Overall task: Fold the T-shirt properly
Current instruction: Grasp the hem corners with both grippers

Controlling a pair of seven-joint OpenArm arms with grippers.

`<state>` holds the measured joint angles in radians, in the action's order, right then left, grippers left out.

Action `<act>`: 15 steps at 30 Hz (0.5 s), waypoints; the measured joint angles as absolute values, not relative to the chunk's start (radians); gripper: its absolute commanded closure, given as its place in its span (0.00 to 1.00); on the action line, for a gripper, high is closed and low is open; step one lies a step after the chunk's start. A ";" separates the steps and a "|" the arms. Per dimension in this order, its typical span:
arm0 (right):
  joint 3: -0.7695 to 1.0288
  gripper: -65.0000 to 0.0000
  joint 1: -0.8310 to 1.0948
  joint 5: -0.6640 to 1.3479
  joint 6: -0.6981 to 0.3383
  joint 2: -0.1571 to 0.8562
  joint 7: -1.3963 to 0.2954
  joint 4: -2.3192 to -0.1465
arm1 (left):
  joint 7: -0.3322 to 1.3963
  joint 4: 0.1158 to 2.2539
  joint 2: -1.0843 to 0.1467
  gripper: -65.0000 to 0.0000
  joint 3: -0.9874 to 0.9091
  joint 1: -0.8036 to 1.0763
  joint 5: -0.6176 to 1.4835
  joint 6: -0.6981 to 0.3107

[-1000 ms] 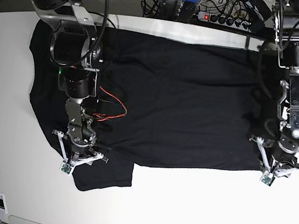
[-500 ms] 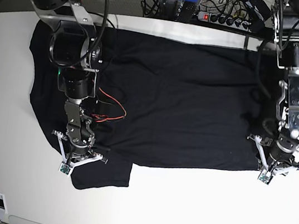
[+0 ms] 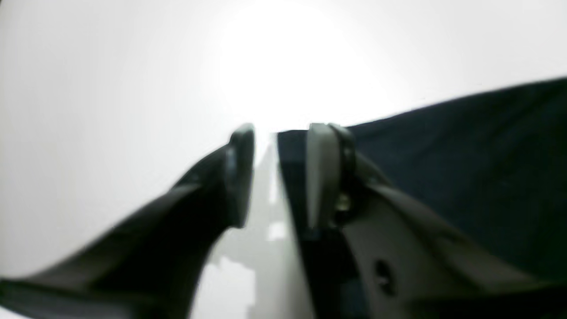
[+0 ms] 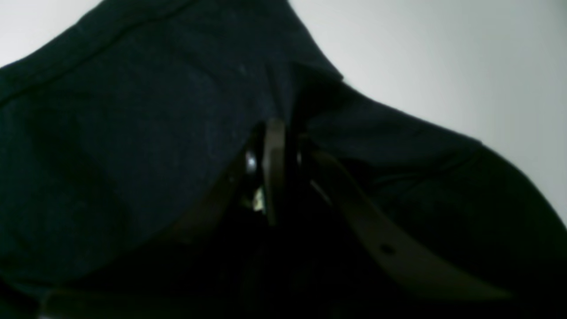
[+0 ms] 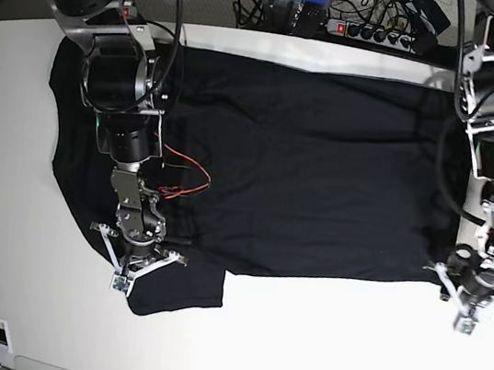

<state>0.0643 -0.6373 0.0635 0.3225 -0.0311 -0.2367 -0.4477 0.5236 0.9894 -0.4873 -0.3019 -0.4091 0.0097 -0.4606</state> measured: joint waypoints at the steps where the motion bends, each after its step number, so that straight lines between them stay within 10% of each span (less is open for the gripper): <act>1: 0.064 1.00 -0.637 0.064 0.323 -0.031 -0.237 -0.448 | 0.524 0.978 -0.502 0.51 -0.302 -0.412 0.033 -0.459; 15: 0.064 1.00 -0.637 0.064 0.323 -0.033 -0.234 -0.448 | 0.329 0.669 -0.601 0.50 -0.078 -0.440 0.248 -0.463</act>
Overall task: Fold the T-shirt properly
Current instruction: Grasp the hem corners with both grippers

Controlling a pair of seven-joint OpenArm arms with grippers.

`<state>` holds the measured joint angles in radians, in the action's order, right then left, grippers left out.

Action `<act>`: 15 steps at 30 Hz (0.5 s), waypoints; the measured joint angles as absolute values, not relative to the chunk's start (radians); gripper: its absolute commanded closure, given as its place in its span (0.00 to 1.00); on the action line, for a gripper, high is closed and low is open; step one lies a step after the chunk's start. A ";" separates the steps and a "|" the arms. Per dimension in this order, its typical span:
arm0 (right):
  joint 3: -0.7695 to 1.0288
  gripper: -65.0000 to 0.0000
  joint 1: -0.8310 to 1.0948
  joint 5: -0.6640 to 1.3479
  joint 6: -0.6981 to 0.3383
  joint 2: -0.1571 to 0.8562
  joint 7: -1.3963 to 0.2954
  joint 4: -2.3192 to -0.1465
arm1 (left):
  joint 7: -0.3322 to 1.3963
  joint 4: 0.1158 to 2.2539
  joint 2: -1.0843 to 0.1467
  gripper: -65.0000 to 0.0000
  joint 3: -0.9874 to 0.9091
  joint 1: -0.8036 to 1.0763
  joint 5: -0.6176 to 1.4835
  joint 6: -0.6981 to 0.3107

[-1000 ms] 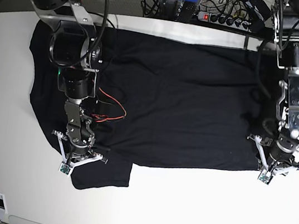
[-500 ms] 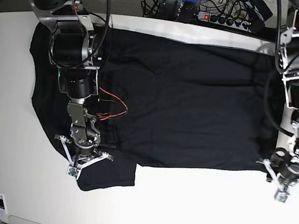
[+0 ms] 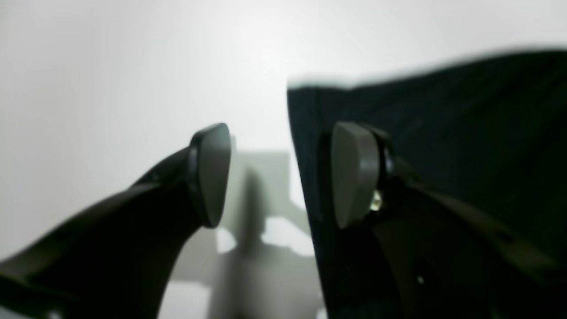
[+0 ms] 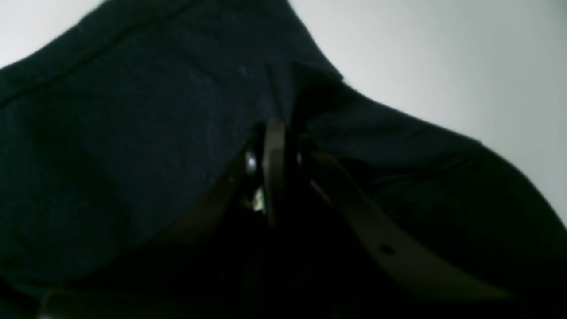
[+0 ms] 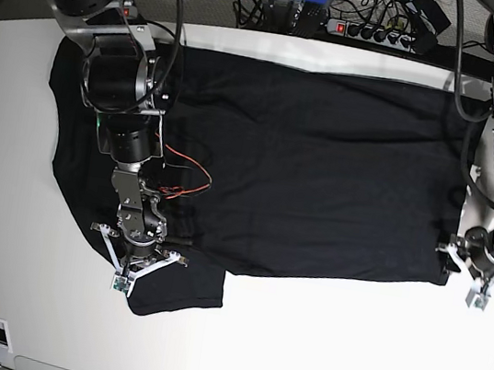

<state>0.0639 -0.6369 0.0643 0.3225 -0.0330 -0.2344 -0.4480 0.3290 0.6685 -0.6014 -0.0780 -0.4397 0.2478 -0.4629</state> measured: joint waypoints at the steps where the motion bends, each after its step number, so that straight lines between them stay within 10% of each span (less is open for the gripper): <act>1: 0.064 1.00 -0.636 0.064 0.323 -0.033 -0.235 -0.448 | 0.311 0.642 -0.600 0.50 -0.065 -0.441 0.262 -0.463; 15: 0.063 1.00 -0.630 0.064 0.323 -0.033 -0.262 -0.508 | 0.173 0.569 -0.526 0.50 -0.034 -0.455 0.326 -0.447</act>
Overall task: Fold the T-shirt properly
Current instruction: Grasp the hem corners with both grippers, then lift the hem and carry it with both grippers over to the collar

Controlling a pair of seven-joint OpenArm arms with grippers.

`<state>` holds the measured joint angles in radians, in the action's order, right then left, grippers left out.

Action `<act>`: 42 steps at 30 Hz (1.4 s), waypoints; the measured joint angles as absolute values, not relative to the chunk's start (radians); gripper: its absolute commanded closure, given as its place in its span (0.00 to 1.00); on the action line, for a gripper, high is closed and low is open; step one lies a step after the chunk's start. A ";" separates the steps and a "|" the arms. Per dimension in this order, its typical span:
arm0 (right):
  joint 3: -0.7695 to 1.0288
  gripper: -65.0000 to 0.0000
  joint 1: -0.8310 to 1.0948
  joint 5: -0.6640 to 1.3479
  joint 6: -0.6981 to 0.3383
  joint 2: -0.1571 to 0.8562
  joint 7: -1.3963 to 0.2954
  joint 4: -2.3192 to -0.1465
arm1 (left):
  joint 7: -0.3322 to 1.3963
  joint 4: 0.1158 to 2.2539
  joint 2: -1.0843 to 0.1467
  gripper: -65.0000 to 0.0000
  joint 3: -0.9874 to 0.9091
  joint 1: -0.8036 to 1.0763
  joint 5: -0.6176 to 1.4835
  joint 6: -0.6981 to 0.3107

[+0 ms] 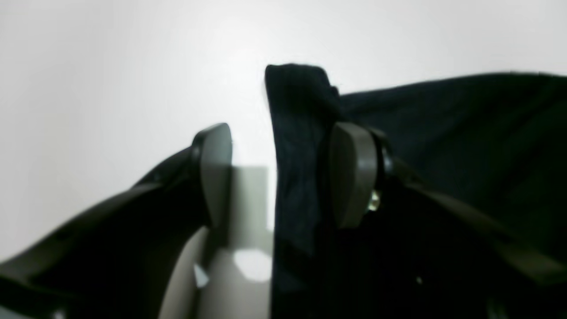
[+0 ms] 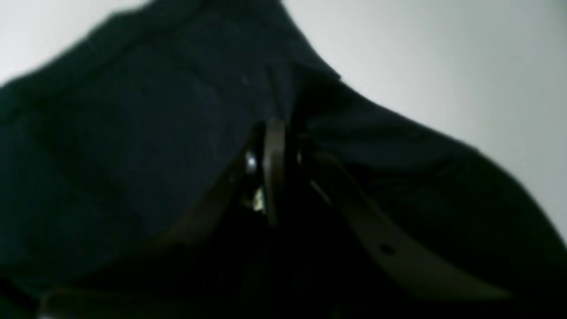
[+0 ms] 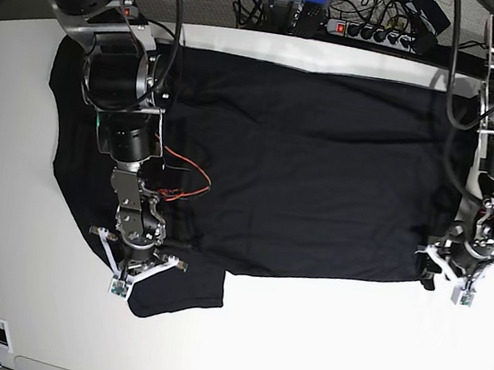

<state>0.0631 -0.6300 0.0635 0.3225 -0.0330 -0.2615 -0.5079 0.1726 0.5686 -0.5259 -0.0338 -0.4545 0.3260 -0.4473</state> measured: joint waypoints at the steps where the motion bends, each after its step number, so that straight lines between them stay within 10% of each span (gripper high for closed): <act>1: 0.063 1.00 -0.633 0.064 0.323 -0.033 -0.274 -0.509 | 0.172 0.569 -0.521 0.51 -0.034 -0.455 0.326 -0.448; 8: 0.063 1.00 -0.632 0.064 0.323 -0.033 -0.291 -0.509 | 0.175 0.569 -0.513 1.00 -0.034 -0.457 0.330 -0.448; 42: 0.059 1.00 -0.273 0.068 0.327 -0.030 -0.564 -1.201 | 0.321 1.141 -0.560 1.00 -0.249 -0.157 0.311 -0.459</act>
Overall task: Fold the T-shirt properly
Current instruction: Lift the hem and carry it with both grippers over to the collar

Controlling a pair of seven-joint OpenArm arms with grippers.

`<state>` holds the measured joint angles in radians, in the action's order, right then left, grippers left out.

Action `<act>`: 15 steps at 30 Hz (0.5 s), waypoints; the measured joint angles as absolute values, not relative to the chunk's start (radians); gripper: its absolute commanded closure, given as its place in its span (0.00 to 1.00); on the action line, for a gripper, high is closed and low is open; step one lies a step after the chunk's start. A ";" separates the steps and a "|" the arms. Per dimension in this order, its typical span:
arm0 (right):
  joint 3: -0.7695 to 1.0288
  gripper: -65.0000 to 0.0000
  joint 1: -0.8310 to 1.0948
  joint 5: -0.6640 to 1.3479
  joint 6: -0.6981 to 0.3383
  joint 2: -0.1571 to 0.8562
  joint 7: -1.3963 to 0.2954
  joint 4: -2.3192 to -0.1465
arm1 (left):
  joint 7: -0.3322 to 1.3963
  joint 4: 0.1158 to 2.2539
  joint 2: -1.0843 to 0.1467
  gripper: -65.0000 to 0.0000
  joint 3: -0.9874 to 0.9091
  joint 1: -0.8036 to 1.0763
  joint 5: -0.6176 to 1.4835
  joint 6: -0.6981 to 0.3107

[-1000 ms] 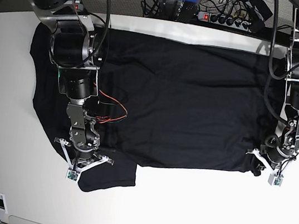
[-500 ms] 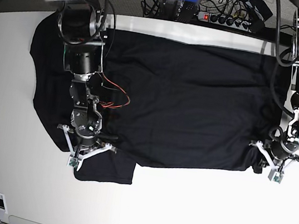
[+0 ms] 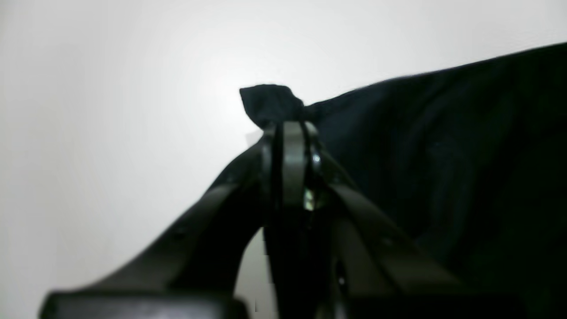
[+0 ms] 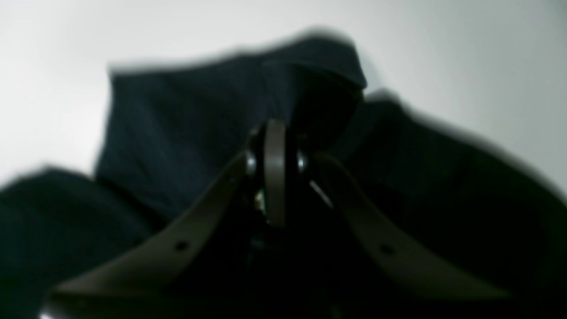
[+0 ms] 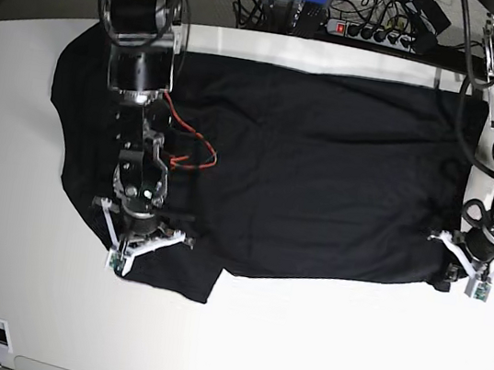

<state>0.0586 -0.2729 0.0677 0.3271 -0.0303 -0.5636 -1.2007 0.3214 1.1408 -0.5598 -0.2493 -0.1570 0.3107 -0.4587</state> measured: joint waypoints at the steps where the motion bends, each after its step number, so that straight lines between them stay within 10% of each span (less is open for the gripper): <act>1: 0.059 1.00 -0.264 0.068 0.326 -0.030 -0.560 -1.223 | 0.324 1.156 -0.561 1.00 -0.264 -0.148 0.310 -0.457; 15: 0.059 1.00 -0.122 0.067 0.322 -0.030 -0.616 -1.559 | 0.331 1.490 -0.559 1.00 -0.387 0.054 0.313 -0.459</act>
<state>0.0586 -0.1219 0.0666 0.3222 -0.0303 -0.6159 -1.5585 0.3305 1.4902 -0.5591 -0.3874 0.0536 0.3134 -0.4591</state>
